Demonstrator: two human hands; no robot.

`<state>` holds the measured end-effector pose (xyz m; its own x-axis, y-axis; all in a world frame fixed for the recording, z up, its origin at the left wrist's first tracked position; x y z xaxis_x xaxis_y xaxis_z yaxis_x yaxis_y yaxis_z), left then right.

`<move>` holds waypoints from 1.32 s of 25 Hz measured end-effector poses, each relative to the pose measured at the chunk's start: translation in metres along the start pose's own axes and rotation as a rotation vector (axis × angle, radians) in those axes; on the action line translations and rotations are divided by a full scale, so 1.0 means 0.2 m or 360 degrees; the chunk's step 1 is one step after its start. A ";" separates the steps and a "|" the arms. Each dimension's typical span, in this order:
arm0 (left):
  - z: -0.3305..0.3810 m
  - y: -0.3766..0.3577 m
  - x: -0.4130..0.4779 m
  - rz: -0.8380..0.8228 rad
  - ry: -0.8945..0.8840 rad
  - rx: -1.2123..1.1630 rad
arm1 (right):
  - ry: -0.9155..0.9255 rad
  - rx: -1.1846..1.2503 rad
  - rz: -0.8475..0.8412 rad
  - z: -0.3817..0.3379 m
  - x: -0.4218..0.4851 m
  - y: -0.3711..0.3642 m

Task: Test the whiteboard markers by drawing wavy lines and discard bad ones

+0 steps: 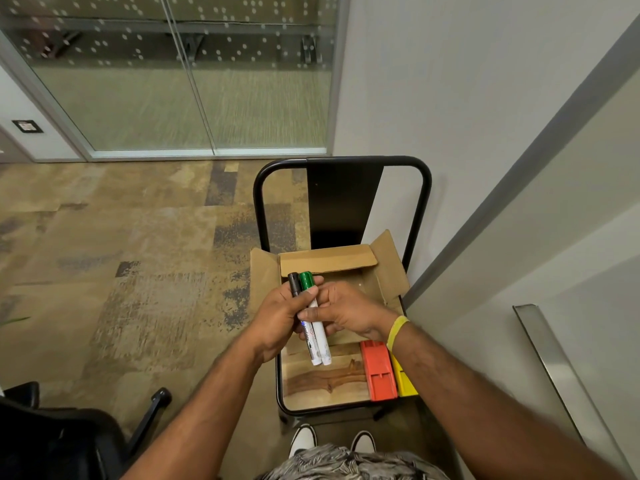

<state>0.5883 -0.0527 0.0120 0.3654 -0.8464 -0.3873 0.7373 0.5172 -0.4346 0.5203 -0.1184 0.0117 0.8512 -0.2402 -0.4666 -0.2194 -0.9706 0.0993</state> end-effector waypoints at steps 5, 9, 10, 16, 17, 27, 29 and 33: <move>-0.03 0.07 0.01 0.0095 0.0056 -0.0365 | -0.0069 -0.0300 -0.0016 0.03 -0.01 0.05; -0.01 0.19 0.00 0.0207 0.0039 -0.0567 | 0.0061 -0.0643 0.0564 0.10 0.04 0.37; -0.01 0.21 -0.01 0.0237 0.0032 -0.0585 | 0.0043 -0.0786 0.0632 0.15 0.08 0.43; 0.00 0.28 -0.02 0.0339 0.0011 -0.0631 | -0.0278 -0.1233 0.0156 0.42 0.43 0.39; -0.01 0.28 -0.02 0.0351 0.0012 -0.0642 | -0.0290 -0.1318 0.0095 0.43 0.48 0.37; 0.00 0.30 -0.04 0.0421 -0.0001 -0.0747 | -0.0203 -0.2099 -0.0298 0.49 0.75 0.15; 0.00 0.31 -0.04 0.0422 -0.0001 -0.0731 | -0.0227 -0.2128 -0.0287 0.49 0.75 0.15; 0.00 0.31 -0.05 0.0425 0.0006 -0.0719 | -0.0268 -0.2126 -0.0266 0.50 0.73 0.17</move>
<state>0.6302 -0.0121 -0.0114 0.5045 -0.6778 -0.5349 0.3002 0.7185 -0.6273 0.5905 -0.1841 -0.1407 0.7327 -0.2068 -0.6483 0.5881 -0.2870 0.7562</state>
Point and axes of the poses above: each hand's wrist, its own x-axis towards the middle knuckle, its own y-axis out of the back of the hand, z = x × y, the point moved 8 cm from there along x, towards the middle knuckle, and after that the axes turned 7 degrees about -x, right-handed, at the moved point
